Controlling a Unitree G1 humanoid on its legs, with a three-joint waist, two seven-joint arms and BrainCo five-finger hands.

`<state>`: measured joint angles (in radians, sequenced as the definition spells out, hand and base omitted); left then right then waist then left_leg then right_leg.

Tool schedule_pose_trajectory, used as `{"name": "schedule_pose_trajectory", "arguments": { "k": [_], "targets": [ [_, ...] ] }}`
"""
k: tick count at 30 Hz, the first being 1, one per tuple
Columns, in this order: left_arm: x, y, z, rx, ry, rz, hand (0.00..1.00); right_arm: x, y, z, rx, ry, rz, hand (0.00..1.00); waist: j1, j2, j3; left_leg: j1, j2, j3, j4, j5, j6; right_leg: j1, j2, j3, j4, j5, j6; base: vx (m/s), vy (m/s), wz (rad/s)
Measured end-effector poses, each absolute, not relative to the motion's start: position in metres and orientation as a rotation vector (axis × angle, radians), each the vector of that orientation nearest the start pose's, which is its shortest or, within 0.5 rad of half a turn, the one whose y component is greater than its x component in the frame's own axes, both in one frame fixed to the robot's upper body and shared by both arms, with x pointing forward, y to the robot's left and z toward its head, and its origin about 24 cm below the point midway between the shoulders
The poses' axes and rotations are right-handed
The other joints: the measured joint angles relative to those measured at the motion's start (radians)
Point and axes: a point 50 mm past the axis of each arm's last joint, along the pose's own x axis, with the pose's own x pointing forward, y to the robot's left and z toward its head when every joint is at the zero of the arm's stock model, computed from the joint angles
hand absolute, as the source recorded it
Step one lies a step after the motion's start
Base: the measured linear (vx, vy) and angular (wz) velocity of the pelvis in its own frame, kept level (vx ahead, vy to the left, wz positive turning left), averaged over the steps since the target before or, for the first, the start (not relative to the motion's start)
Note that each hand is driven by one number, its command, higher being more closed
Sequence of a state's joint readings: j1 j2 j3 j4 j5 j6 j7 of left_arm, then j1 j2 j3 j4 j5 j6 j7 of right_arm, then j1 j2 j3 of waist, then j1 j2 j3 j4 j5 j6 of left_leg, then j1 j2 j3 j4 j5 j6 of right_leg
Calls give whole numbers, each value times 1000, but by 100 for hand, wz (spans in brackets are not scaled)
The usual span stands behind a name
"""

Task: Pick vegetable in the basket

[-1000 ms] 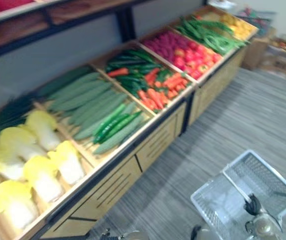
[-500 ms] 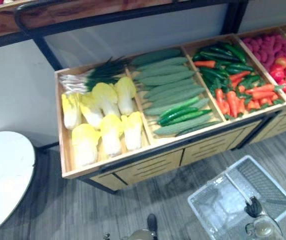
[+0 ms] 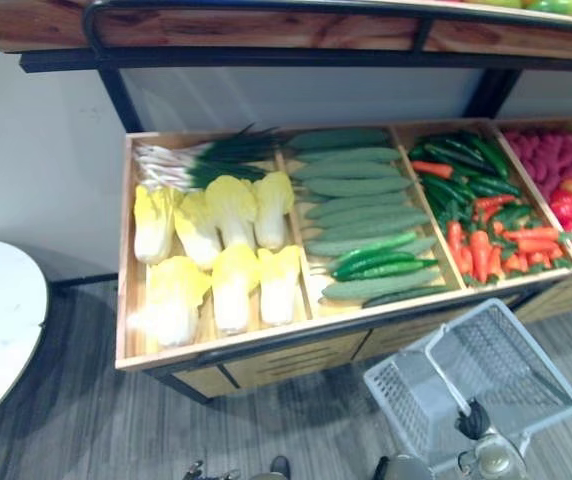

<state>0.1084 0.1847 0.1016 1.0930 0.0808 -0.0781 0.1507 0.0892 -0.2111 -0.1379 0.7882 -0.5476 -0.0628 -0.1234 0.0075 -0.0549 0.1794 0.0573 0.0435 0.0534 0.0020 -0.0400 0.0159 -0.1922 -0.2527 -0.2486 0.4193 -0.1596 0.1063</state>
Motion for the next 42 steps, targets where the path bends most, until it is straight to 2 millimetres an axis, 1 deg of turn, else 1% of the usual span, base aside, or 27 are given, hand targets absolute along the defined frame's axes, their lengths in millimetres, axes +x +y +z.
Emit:
{"name": "schedule_pose_trajectory", "arguments": {
  "k": [1,2,4,5,6,8,9,10,12,13,14,15,17,19,20,21,22,23,25,27,29,33,34,36,38,40,42],
  "targets": [
    [84,242,-154,257,1090,299,0,141,-254,-118,-694,835,-89,100,-5,-2,0,0,4,-27,4,-7,-15,1,24,65,-116,23,27,183,-188,78],
    [85,243,-154,254,1082,309,0,132,-256,-123,-679,875,-98,100,-7,-14,-5,-2,3,-42,11,-17,-38,7,33,107,-196,67,47,180,-205,76],
    [85,250,-152,249,1076,344,0,118,-257,-131,-613,936,-143,100,-6,-53,-4,0,-3,-74,28,-43,-77,23,23,101,-234,164,49,183,-303,59],
    [86,244,-153,221,1077,354,0,110,-266,-133,-554,974,-228,100,-4,-18,-9,-9,41,-71,36,-48,-99,30,57,67,-238,161,44,186,-327,42],
    [85,241,-154,204,1078,360,0,105,-271,-134,-521,991,-273,100,-3,2,-8,-13,62,-62,35,-52,-106,38,79,54,-253,155,33,192,-290,27],
    [78,232,-158,84,1094,446,0,87,-285,-138,-383,1051,-449,100,-4,50,-6,-11,126,-62,11,-38,-147,63,139,13,-301,164,11,229,-256,16],
    [75,231,-159,62,1099,468,0,81,-288,-139,-354,1067,-483,100,-5,54,-7,-6,132,-59,0,-30,-159,70,150,7,-309,164,3,193,-201,12],
    [70,231,-160,15,1107,521,0,70,-291,-141,-276,1100,-559,100,-5,62,-8,5,150,-46,-9,-18,-175,88,168,-4,-323,162,-3,167,-186,10],
    [59,231,-162,-71,1119,613,0,51,-296,-144,-164,1148,-679,100,-7,67,-16,19,161,-15,-17,-5,-173,117,185,-17,-353,161,-10,102,-123,10],
    [56,230,-163,-99,1121,639,0,46,-297,-145,-146,1157,-705,100,-6,69,-20,19,163,-6,-19,-4,-171,120,187,-18,-358,162,-10,49,-45,12],
    [51,227,-164,-144,1126,685,0,35,-297,-146,-114,1184,-746,100,-6,71,-23,22,162,6,-20,-1,-171,134,188,-24,-374,165,-15,38,-28,7],
    [49,226,-165,-153,1130,697,0,32,-297,-146,-108,1193,-756,100,-5,71,-22,26,162,12,-22,-1,-171,139,188,-25,-379,167,-17,29,-8,7],
    [42,225,-165,-161,1135,737,0,21,-290,-150,-94,1227,-761,100,-6,69,-31,35,159,21,-36,-1,-170,156,186,-31,-392,169,-20,-20,15,10],
    [45,230,-161,-139,1107,765,0,10,-277,-155,-70,1261,-756,100,-5,60,-44,35,156,22,-36,-1,-170,169,182,-44,-411,178,-17,-37,25,21],
    [50,236,-157,-114,1064,797,0,7,-269,-157,-53,1272,-748,100,-3,55,-48,36,153,24,-37,0,-169,180,180,-48,-426,182,-16,-31,17,15],
    [54,240,-153,-98,1034,820,0,7,-266,-158,-46,1276,-745,100,-2,52,-51,36,153,26,-38,0,-169,183,180,-49,-432,187,-17,-85,20,11],
    [66,249,-141,-77,937,879,0,7,-259,-160,-33,1277,-741,100,4,51,-54,36,154,38,-40,0,-168,193,179,-50,-446,198,-16,-99,11,2],
    [71,253,-135,-77,890,905,0,7,-257,-160,-30,1274,-740,100,7,52,-55,39,154,45,-43,1,-167,198,179,-52,-454,201,-14,-122,5,-5],
    [93,264,-107,-25,694,963,0,6,-253,-159,-36,1256,-740,100,21,61,-61,47,152,53,-50,3,-163,212,177,-57,-475,209,-17,-86,0,-3],
    [108,267,-87,11,572,976,0,4,-253,-158,-62,1245,-730,100,21,69,-66,51,152,59,-52,1,-158,224,176,-62,-486,215,-15,-60,1,0],
    [124,266,-62,83,427,984,0,5,-254,-155,-114,1229,-709,100,21,79,-75,53,152,76,-51,-3,-153,230,173,-74,-494,218,-13,-63,5,-2],
    [144,261,-38,144,296,967,0,7,-250,-155,-148,1220,-659,100,21,81,-87,58,159,113,-51,-3,-153,234,178,-73,-500,226,-12,-7,3,-3],
    [146,260,-35,150,281,968,0,8,-249,-155,-150,1220,-652,100,21,79,-89,59,161,122,-50,-3,-153,233,179,-70,-504,232,-7,21,1,-13],
    [156,256,-21,165,211,961,0,11,-246,-156,-161,1216,-621,100,21,74,-92,59,162,131,-49,-2,-153,233,181,-66,-510,239,-11,39,13,-9],
    [164,252,-13,164,165,944,0,12,-244,-156,-162,1217,-612,100,22,71,-96,65,161,140,-43,-1,-156,233,180,-58,-508,240,-12,53,27,-11],
    [170,250,-8,187,141,938,0,14,-242,-157,-168,1217,-595,100,23,61,-103,69,160,157,-41,-2,-155,232,180,-44,-509,241,-11,42,29,-16],
    [176,249,-2,185,106,940,0,15,-239,-158,-166,1215,-581,100,19,45,-106,72,159,167,-41,-5,-155,233,180,-38,-513,248,-12,36,24,-9]
  ]
}}
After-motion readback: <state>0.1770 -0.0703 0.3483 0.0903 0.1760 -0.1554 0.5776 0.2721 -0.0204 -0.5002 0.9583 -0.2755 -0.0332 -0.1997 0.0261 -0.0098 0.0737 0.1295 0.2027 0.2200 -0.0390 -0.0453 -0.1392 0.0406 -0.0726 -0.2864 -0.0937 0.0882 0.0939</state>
